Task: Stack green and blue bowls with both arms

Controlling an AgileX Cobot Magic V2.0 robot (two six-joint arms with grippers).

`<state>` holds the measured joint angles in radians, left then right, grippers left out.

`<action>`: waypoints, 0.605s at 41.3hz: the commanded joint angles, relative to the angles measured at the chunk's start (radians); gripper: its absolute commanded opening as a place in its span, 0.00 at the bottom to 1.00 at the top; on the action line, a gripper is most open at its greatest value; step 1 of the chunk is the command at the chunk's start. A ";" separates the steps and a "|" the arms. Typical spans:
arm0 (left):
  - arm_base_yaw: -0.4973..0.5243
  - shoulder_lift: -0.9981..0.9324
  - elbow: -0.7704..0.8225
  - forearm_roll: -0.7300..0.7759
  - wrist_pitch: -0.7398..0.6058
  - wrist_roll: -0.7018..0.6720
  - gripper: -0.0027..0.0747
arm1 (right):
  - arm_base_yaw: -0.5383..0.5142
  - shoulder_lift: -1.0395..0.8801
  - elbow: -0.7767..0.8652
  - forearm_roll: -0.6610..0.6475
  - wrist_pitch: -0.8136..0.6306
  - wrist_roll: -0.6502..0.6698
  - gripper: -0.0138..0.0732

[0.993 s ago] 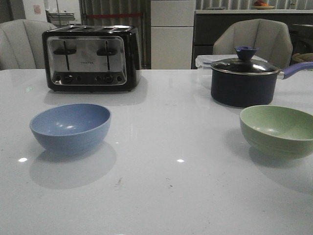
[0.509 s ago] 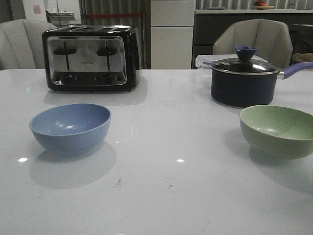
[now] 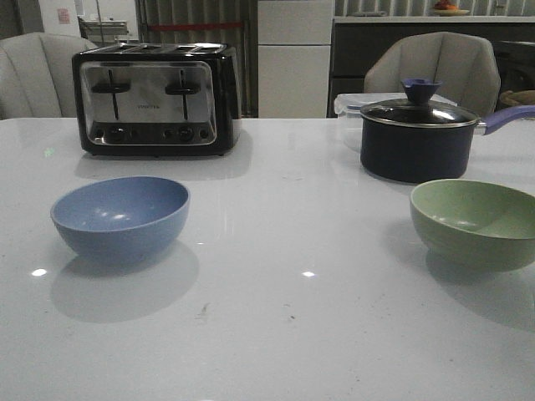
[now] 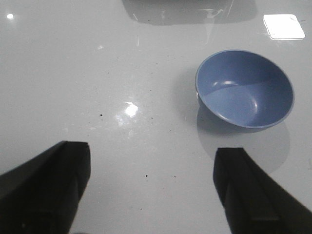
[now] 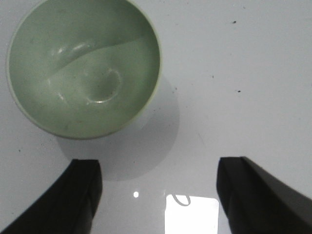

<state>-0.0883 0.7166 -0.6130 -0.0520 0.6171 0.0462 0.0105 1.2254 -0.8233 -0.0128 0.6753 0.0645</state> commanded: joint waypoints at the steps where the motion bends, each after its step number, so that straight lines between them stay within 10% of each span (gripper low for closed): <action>1: -0.005 0.003 -0.036 -0.002 -0.076 -0.001 0.78 | -0.006 0.077 -0.108 0.001 0.006 -0.001 0.84; 25: -0.005 0.003 -0.036 -0.002 -0.070 -0.001 0.78 | -0.007 0.522 -0.417 0.001 0.130 -0.064 0.84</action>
<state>-0.0883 0.7166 -0.6130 -0.0520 0.6171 0.0462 0.0105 1.7484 -1.1866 -0.0086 0.8112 0.0252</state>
